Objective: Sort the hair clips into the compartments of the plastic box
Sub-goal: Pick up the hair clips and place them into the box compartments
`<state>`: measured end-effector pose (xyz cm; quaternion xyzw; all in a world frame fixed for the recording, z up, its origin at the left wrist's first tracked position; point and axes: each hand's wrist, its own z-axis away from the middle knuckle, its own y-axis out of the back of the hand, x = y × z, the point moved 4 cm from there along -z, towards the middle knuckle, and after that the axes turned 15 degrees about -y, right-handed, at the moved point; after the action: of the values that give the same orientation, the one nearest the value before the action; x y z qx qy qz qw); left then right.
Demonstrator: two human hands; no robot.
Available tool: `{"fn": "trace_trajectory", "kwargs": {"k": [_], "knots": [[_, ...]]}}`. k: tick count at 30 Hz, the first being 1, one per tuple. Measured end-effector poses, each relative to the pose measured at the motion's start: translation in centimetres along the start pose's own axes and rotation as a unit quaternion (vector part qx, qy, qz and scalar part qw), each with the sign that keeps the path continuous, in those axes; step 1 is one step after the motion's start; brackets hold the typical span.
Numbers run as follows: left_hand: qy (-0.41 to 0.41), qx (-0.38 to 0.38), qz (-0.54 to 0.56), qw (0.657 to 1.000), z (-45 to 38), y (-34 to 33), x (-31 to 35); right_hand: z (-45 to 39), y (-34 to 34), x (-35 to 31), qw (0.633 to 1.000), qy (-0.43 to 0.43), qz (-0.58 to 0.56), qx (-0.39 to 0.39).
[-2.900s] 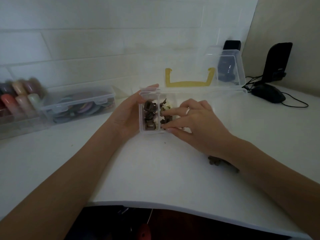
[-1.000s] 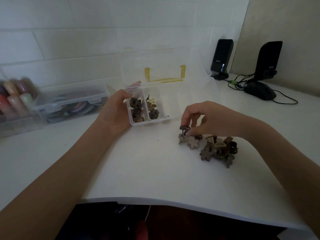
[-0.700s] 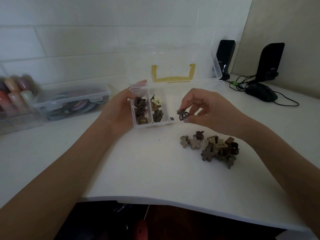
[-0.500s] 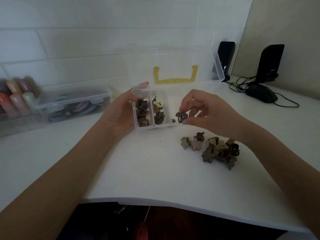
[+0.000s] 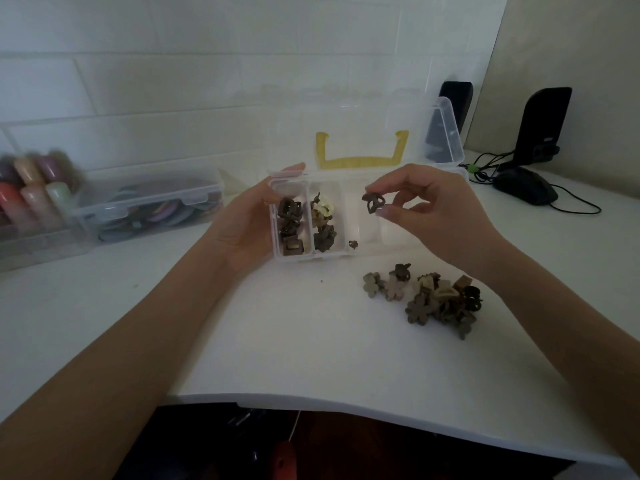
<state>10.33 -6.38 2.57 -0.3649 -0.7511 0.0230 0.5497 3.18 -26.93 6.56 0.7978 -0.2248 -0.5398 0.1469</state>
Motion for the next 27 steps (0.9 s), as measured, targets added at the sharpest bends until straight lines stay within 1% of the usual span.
{"fn": "trace_trajectory", "kwargs": {"k": [4,7,10,18,22,24,27], "knots": [[-0.004,-0.011,0.001,1.000,-0.03,0.06,0.03,0.02,0.05,0.04,1.000,0.008,0.000,0.015],[-0.004,-0.014,0.004,1.000,-0.08,0.27,-0.03,0.18,-0.01,0.04,0.999,0.013,0.032,0.033],[-0.007,-0.004,-0.003,1.000,-0.12,0.47,-0.04,0.35,-0.24,-0.01,0.999,0.017,0.040,0.033],[-0.009,-0.021,-0.018,1.000,-0.13,0.34,0.07,0.41,-0.20,-0.07,0.996,0.040,0.060,0.044],[-0.023,-0.027,-0.030,0.999,-0.18,0.55,0.67,0.40,0.15,-0.18,0.996,0.039,0.059,0.046],[-0.026,-0.020,-0.026,0.999,-0.17,0.75,0.92,0.42,0.33,-0.25,0.995,0.045,0.077,0.046],[-0.019,-0.012,-0.019,1.000,-0.13,0.85,0.90,0.37,0.30,0.10,0.984,0.058,0.156,0.055]]}}
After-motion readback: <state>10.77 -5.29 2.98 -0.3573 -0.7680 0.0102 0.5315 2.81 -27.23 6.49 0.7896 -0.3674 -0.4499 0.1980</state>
